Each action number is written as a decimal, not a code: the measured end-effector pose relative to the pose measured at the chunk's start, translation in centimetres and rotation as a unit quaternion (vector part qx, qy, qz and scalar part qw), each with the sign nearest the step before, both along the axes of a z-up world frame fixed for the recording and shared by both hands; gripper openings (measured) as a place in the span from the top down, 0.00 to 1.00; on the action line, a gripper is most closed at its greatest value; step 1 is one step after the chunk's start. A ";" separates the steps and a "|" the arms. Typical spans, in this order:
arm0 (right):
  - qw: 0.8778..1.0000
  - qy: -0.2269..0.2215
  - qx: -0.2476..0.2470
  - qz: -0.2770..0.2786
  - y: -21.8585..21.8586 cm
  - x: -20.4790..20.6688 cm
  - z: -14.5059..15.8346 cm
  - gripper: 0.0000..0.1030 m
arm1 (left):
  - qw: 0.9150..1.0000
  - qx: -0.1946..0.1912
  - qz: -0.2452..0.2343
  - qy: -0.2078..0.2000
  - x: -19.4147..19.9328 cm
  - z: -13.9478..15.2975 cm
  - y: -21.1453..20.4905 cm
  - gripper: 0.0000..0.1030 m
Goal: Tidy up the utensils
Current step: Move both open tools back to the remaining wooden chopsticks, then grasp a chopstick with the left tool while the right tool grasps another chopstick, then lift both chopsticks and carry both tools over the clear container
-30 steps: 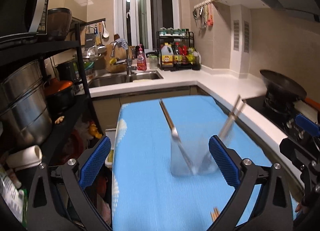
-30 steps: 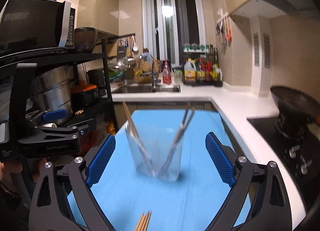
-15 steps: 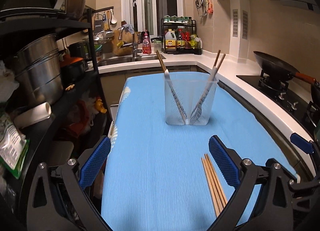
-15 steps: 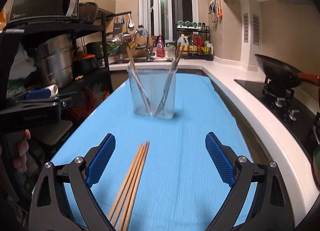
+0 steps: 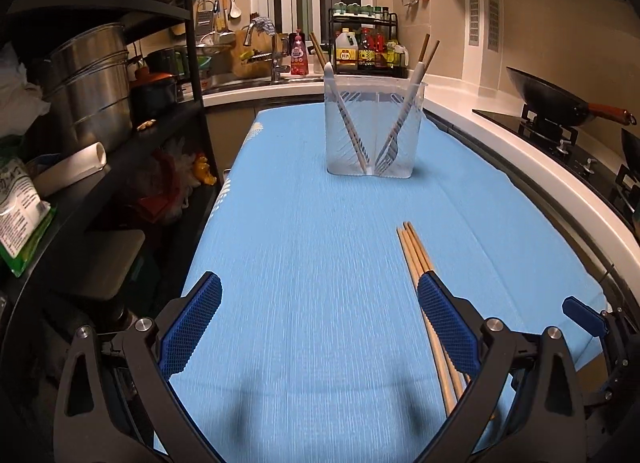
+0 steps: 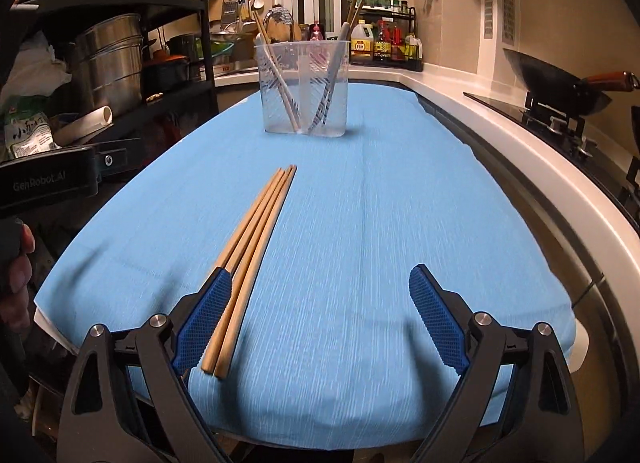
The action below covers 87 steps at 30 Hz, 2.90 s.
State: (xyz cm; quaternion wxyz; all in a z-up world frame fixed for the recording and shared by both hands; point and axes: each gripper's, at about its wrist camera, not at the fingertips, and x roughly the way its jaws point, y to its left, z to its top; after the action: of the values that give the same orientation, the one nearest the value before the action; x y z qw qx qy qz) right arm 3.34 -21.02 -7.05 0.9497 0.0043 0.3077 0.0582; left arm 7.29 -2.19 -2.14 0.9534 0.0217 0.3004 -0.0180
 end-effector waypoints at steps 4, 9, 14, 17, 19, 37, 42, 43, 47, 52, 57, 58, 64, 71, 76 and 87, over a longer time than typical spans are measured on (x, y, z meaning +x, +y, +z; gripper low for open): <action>1.000 0.006 -0.001 0.005 0.7 -0.6 -1.2 0.14 | 1.000 -0.005 0.006 0.000 -0.9 -0.7 -0.1 0.07; 1.000 0.013 -0.015 0.000 1.0 -0.9 -2.4 0.15 | 1.000 -0.010 0.009 0.016 -1.7 -2.2 0.0 0.07; 0.999 -0.002 -0.014 -0.030 0.1 -0.8 -2.5 0.18 | 1.000 -0.012 0.003 0.026 -2.1 -3.6 -0.5 0.07; 0.999 -0.006 -0.014 -0.037 -0.5 -0.7 -2.5 0.20 | 0.999 -0.014 -0.006 0.036 -2.2 -4.8 -1.1 0.07; 0.999 -0.009 -0.014 -0.036 -0.8 -0.6 -2.5 0.20 | 0.999 -0.015 -0.010 0.043 -2.2 -5.6 -1.6 0.07; 0.999 -0.015 -0.017 -0.034 -2.3 -0.8 -3.0 0.30 | 0.997 -0.022 -0.043 0.062 -2.7 -7.6 -3.8 0.08; 0.999 -0.015 -0.012 -0.034 -1.9 -0.6 -3.1 0.34 | 0.998 -0.012 -0.034 0.057 -2.6 -7.6 -3.8 0.13; 0.999 -0.015 -0.010 -0.031 -1.8 -0.6 -3.1 0.34 | 0.998 -0.013 -0.032 0.055 -2.6 -7.6 -3.6 0.15; 0.999 -0.025 -0.007 -0.019 -1.1 -0.4 -3.3 0.46 | 0.999 -0.013 -0.019 0.035 -2.6 -7.5 -3.0 0.44; 0.999 -0.044 -0.013 0.023 0.8 -1.3 -3.4 0.94 | 0.998 -0.025 -0.060 0.015 -3.4 -7.6 -3.8 0.94; 0.999 -0.032 0.008 0.024 0.3 -1.1 -2.7 0.94 | 0.997 -0.048 -0.064 0.020 -3.3 -6.8 -3.0 0.94; 0.999 -0.037 0.008 0.024 0.2 -1.3 -2.4 0.94 | 0.997 -0.049 -0.064 0.016 -3.3 -6.5 -2.8 0.94; 0.998 -0.062 0.006 0.028 0.2 -2.0 -0.3 0.94 | 0.996 -0.053 -0.065 -0.017 -4.0 -4.2 -1.9 0.94; 0.999 -0.041 0.003 0.029 0.3 -1.8 -0.9 0.93 | 0.996 -0.043 -0.078 -0.015 -4.1 -3.6 -1.9 0.94; 0.999 -0.015 0.014 0.026 0.1 -1.5 -2.7 0.93 | 0.996 -0.038 -0.081 0.021 -3.8 -5.9 -1.9 0.94; 0.998 -0.046 0.028 0.029 -0.7 -2.5 -3.6 0.69 | 0.997 -0.023 -0.073 0.017 -4.1 -7.6 -1.8 0.93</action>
State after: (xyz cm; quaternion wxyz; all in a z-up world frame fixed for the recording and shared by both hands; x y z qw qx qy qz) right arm 0.89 -21.75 -10.62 0.9603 0.0190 0.2620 0.0942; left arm 3.20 -3.95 -9.74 0.9445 0.0215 0.3138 -0.0943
